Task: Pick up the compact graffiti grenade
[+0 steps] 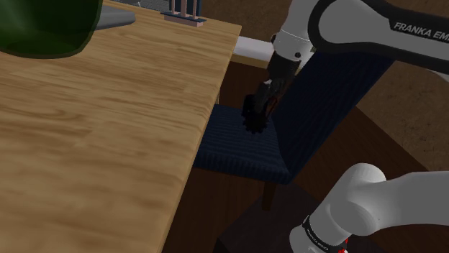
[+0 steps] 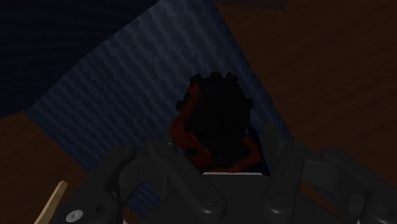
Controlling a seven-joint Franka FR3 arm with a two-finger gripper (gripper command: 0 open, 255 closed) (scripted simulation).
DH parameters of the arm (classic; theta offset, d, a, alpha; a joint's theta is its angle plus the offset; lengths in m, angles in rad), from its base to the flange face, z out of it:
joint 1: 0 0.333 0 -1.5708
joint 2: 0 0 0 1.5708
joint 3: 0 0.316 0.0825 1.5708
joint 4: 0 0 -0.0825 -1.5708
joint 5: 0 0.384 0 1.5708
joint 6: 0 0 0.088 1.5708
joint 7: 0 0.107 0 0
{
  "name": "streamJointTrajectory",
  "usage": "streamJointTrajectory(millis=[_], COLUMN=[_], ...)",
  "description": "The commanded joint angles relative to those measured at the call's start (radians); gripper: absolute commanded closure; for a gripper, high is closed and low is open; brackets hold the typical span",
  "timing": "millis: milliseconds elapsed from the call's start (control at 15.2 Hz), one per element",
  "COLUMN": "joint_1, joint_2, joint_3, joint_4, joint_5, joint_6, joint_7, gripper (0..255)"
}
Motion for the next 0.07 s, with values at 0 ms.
streamJointTrajectory(millis=[0], joint_1=[0.0], joint_2=[0.002], joint_3=[0.0], joint_4=[0.011], joint_5=[0.0], joint_6=[-0.008], joint_7=[0.001], gripper=[255])
